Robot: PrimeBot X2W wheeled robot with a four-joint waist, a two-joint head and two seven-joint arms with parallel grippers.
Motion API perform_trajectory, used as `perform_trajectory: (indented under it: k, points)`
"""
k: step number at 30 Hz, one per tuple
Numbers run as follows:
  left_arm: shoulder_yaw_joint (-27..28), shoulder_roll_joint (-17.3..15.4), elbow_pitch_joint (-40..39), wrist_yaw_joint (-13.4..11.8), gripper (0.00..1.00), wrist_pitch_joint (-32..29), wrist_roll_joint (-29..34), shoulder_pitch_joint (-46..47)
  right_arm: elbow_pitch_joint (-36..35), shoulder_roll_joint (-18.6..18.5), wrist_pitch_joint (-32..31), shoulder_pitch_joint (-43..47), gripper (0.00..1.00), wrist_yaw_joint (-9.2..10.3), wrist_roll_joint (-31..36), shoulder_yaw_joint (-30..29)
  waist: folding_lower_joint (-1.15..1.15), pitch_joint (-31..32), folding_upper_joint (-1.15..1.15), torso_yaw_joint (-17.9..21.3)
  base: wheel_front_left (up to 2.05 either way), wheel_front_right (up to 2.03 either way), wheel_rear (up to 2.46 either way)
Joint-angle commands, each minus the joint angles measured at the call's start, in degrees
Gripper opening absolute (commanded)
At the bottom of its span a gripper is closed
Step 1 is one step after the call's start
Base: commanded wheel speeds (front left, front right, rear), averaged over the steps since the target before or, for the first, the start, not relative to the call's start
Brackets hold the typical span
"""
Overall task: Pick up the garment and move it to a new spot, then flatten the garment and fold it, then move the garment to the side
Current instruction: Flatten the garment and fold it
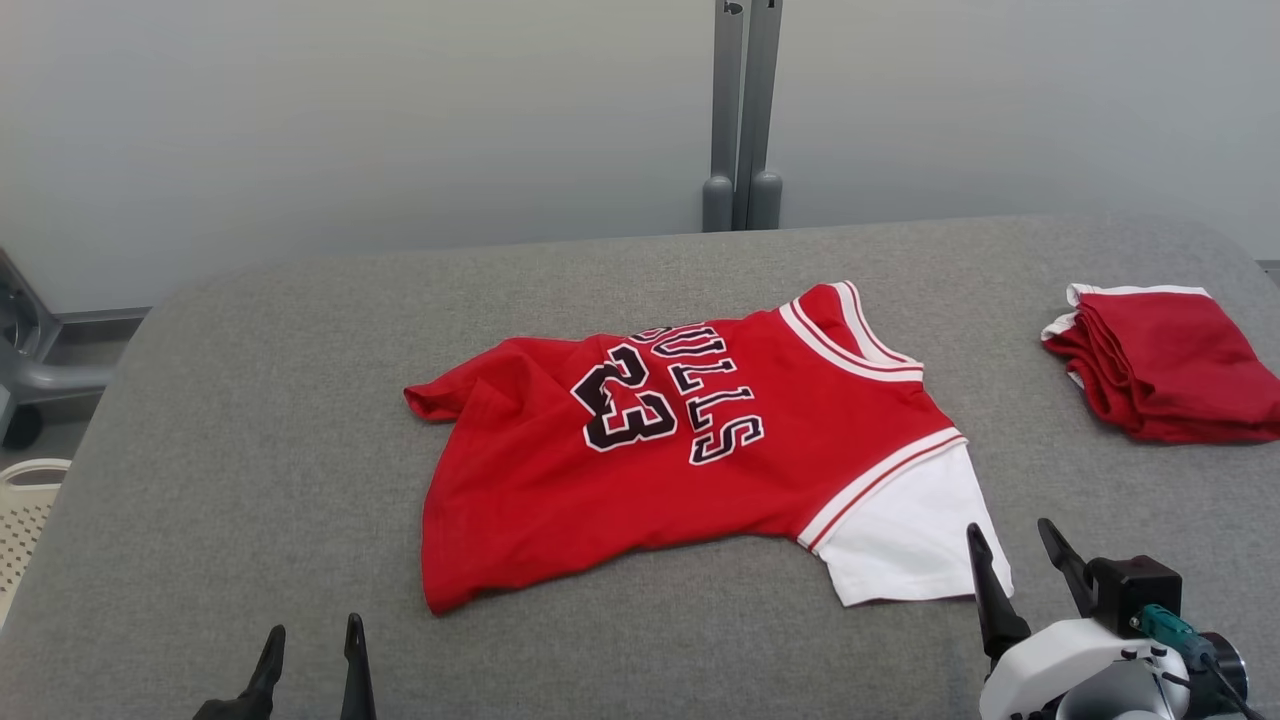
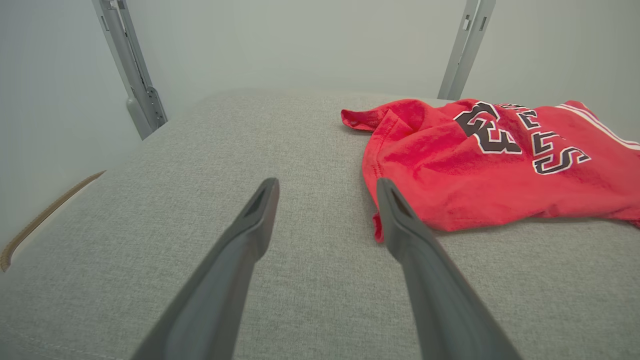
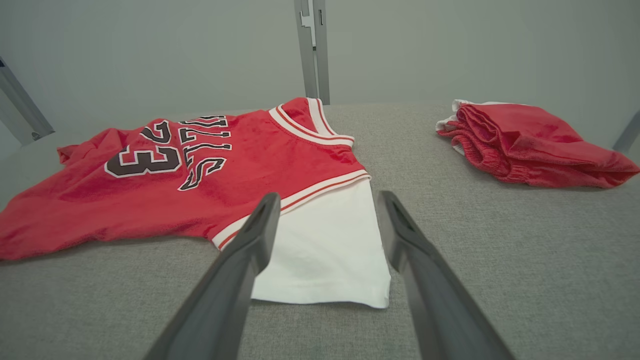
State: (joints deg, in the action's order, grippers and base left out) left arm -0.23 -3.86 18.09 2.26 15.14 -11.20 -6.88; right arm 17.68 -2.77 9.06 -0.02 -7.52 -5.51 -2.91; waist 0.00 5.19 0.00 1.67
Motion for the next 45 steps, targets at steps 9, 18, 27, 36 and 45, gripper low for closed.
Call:
perform_trajectory:
  k: [9,18,27,36,45]
  points:
    - [-0.58,0.27,1.21,0.46,1.0,0.05,0.03,0.99,0.06,-0.17,-1.28,1.0,1.0,0.07,-0.59,0.27,0.0,-1.08,0.0,0.27,0.0,0.0,0.0]
    - [-4.39,-1.57,6.04,3.02,1.0,-0.99,1.45,4.06,-0.09,-0.16,-7.63,-0.99,1.0,0.08,-0.41,-1.38,0.0,-3.25,0.0,0.47,0.0,0.0,0.0]
    - [-9.42,-3.98,15.73,4.75,1.0,-4.2,1.7,12.93,-1.63,-0.16,-17.37,-5.55,1.0,0.07,4.08,-3.62,0.0,-8.03,0.0,1.33,0.0,0.0,0.0]
    - [-12.0,-4.55,23.32,5.09,1.0,-3.74,0.09,20.25,-0.49,-0.14,-19.07,-7.61,1.0,0.07,4.4,-3.69,0.0,-12.4,0.0,2.22,0.0,0.0,0.0]
    - [-14.31,-3.83,27.92,5.25,0.96,-1.63,-1.17,22.13,1.5,-0.15,-17.86,-7.85,1.0,0.07,3.96,-4.3,0.0,-13.01,0.0,2.13,0.0,0.0,0.0]
